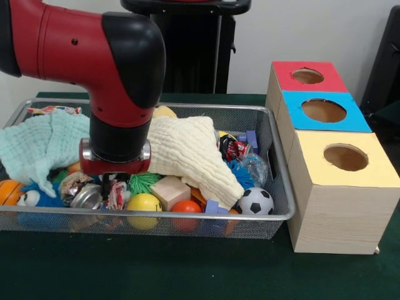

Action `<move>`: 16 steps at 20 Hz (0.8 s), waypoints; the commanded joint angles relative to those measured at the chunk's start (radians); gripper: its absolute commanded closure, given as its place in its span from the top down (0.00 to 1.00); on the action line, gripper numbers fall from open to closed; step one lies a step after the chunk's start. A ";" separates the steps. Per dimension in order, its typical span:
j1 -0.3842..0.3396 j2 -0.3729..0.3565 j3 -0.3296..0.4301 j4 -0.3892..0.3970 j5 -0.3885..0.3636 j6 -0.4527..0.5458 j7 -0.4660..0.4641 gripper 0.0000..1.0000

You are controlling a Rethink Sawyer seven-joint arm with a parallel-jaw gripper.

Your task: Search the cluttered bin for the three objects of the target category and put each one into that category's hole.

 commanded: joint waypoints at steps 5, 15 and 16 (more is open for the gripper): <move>-0.055 0.039 0.102 0.033 -0.032 0.099 -0.404 0.00; -0.136 -0.035 0.173 0.115 0.005 -0.008 -0.426 0.00; -0.157 -0.068 0.192 0.148 0.022 0.001 -0.444 0.00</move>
